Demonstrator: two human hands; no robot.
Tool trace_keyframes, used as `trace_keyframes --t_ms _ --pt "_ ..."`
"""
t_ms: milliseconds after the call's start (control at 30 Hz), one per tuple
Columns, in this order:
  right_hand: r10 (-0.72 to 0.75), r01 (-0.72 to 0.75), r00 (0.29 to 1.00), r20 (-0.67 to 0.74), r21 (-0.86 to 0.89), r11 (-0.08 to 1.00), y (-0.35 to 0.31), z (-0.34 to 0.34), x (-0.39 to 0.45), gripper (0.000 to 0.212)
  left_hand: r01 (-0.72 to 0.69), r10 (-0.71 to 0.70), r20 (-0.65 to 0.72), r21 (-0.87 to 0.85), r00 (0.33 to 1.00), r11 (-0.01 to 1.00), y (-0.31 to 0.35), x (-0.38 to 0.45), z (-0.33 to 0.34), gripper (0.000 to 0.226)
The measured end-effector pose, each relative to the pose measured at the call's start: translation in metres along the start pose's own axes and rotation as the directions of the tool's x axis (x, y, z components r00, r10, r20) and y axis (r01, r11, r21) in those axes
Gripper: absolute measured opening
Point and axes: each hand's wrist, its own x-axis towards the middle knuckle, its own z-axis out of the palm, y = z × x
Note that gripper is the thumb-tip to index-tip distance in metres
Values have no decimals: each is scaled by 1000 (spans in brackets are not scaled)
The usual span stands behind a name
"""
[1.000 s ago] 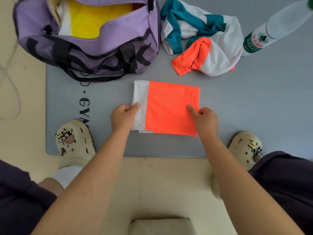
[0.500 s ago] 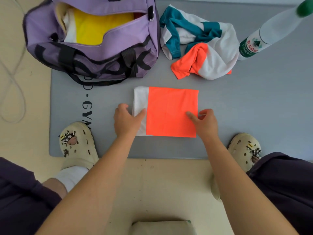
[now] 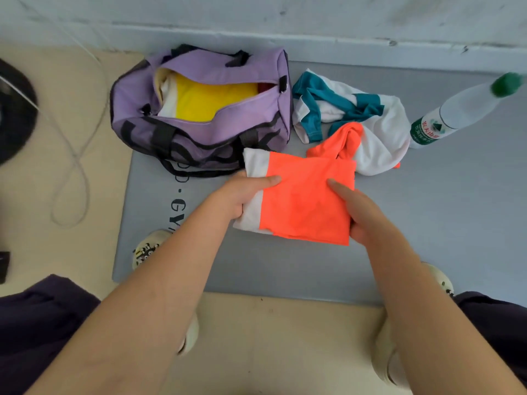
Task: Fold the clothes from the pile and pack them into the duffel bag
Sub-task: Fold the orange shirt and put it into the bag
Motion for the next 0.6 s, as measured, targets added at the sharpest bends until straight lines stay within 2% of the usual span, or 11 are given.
trace_keyframes --t_ms 133,233,333,400,467,600 --pt "-248 251 965 83 -31 967 -76 54 -31 31 -208 206 38 48 978 977 92 -42 -37 21" --pt "-374 376 908 191 27 926 -121 106 -48 38 -354 360 -30 118 932 928 159 -74 -82 31" --pt "-437 441 863 254 43 897 -141 158 -50 28 -371 386 -79 151 919 916 196 -88 -128 30" --pt "-421 440 870 256 -19 898 -142 185 -42 27 -347 367 -114 163 923 924 195 -82 -154 30" --pt "-361 390 904 230 -94 916 -135 202 -29 35 -285 305 -153 139 940 948 177 -63 -175 33" --pt "-95 137 984 148 -302 943 -113 208 8 39 -130 140 -144 78 980 988 124 -12 -193 27"
